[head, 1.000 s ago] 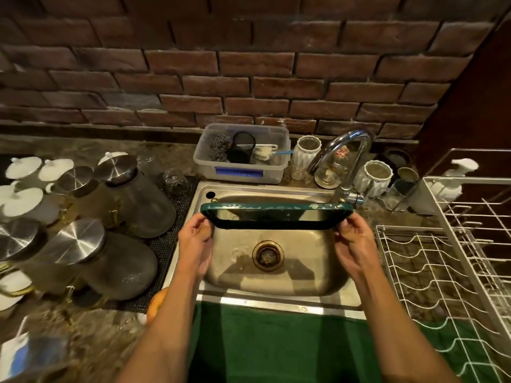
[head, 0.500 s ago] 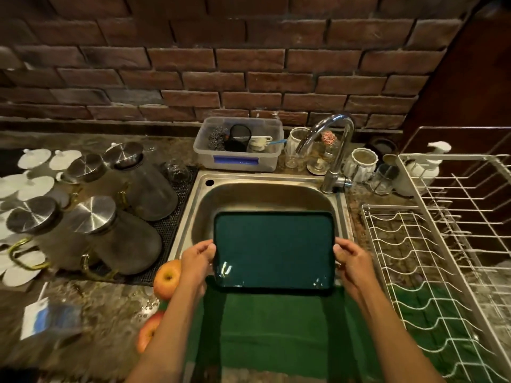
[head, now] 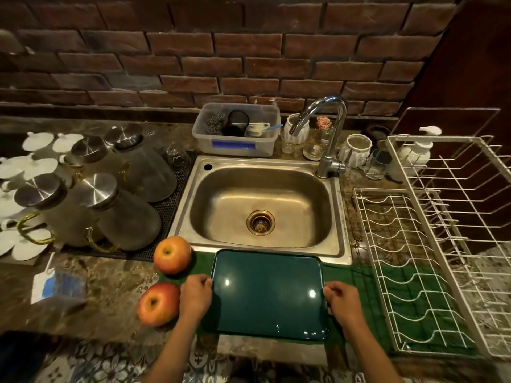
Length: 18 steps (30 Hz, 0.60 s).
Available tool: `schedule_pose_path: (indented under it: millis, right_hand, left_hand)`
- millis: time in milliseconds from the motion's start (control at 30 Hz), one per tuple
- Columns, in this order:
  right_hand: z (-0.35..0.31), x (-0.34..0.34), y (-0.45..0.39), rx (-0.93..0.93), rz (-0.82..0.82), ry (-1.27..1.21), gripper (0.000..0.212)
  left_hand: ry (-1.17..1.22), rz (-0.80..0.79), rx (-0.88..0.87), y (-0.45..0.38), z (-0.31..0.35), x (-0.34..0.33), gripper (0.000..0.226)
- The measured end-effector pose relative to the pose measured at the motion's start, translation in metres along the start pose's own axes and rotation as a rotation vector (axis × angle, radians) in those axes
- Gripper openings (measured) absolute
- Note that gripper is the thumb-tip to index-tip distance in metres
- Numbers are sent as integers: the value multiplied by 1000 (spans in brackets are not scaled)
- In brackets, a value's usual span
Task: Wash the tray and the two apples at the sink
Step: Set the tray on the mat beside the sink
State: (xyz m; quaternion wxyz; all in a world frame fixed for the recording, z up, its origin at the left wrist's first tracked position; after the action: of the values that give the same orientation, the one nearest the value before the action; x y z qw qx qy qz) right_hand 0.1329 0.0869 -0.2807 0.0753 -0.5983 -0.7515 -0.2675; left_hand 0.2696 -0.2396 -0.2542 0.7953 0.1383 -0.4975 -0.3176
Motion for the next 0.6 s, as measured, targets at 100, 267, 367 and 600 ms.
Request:
schedule_pose_path:
  millis: [100,267,367,600]
  right_hand:
    - [0,-4,4,23,-42,71,15]
    - [-3,-6,10,86,-21,123,21]
    - [-5,-5,11,102,-19,117,21]
    - [-7,-2,-1,107,-92,194,19]
  left_hand:
    - [-36,22,18,4,-5,0,23]
    - [-33,33,20,5,-8,0,22]
    - [-20,32,24,6,-10,-1,25]
    - [12,46,37,5,-16,-6,19]
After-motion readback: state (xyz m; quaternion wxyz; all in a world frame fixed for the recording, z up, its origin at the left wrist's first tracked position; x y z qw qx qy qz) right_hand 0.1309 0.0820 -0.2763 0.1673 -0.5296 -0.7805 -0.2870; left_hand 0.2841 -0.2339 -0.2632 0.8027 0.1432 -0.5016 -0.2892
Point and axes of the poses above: each hand's wrist, its own y-axis away from the middle knuckle, its own x-axis out of the back of the hand, z = x × y, the point moved 4 cm from there along -y, towards the middle knuckle, and after that the axes turned 14 degrees about x, right-handed, at the moved point
